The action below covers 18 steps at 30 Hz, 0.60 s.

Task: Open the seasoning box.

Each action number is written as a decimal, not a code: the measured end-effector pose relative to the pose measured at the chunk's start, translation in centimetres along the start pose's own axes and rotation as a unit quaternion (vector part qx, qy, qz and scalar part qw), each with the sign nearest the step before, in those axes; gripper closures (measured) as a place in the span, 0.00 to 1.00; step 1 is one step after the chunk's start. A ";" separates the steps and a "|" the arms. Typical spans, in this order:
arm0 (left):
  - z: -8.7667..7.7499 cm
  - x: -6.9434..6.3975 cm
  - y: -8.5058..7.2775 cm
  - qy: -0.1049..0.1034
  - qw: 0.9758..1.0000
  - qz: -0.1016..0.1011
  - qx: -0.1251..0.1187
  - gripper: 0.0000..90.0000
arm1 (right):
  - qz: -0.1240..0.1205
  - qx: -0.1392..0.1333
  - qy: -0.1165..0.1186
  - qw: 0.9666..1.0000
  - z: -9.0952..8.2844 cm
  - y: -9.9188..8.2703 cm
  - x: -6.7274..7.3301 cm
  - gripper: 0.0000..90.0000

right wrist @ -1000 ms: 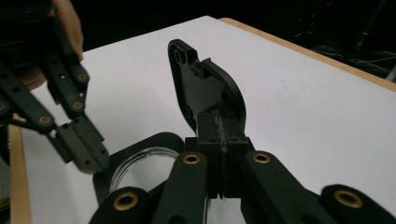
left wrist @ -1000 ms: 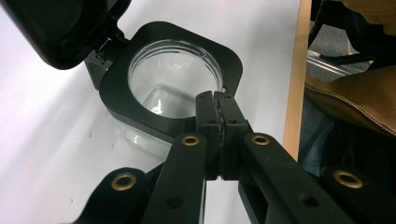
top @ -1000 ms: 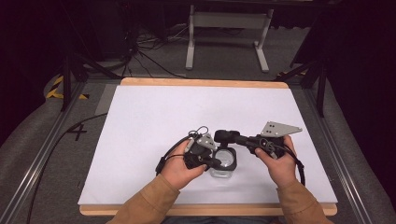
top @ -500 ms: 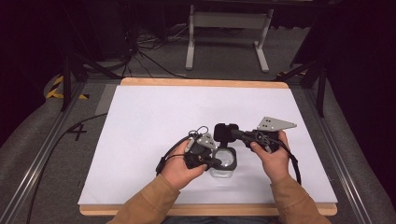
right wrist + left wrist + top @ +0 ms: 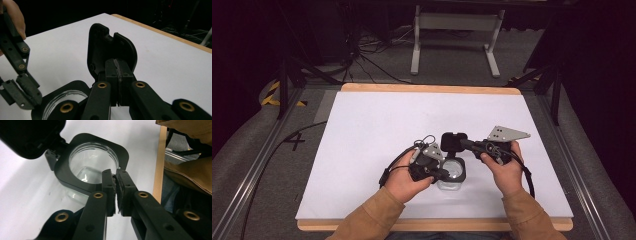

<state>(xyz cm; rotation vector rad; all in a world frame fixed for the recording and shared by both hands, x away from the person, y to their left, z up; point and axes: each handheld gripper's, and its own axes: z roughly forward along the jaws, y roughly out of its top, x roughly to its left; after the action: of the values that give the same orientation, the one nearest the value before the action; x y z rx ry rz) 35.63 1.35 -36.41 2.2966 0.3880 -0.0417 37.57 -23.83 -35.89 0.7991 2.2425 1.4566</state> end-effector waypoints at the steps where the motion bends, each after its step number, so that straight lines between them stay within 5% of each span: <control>1: -0.2 0.0 0.0 -0.003 1.000 -0.002 -0.007 0.94 | 0.001 -0.001 0.001 1.000 -0.2 0.0 -0.1 0.99; 12: -5.5 0.8 -0.9 0.038 0.998 -0.020 -0.040 0.70 | 0.015 -0.002 0.014 1.000 -2.9 0.5 -0.1 0.73; 18: -7.8 1.5 -2.4 0.071 0.995 -0.045 -0.048 0.64 | 0.013 0.006 -0.008 1.000 -4.8 0.7 -0.7 0.58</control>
<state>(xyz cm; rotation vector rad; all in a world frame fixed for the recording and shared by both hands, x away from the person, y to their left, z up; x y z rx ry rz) 35.69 8.87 -32.99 2.1922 0.5552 0.0950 35.63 -27.50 -33.30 0.8422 2.2392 1.4446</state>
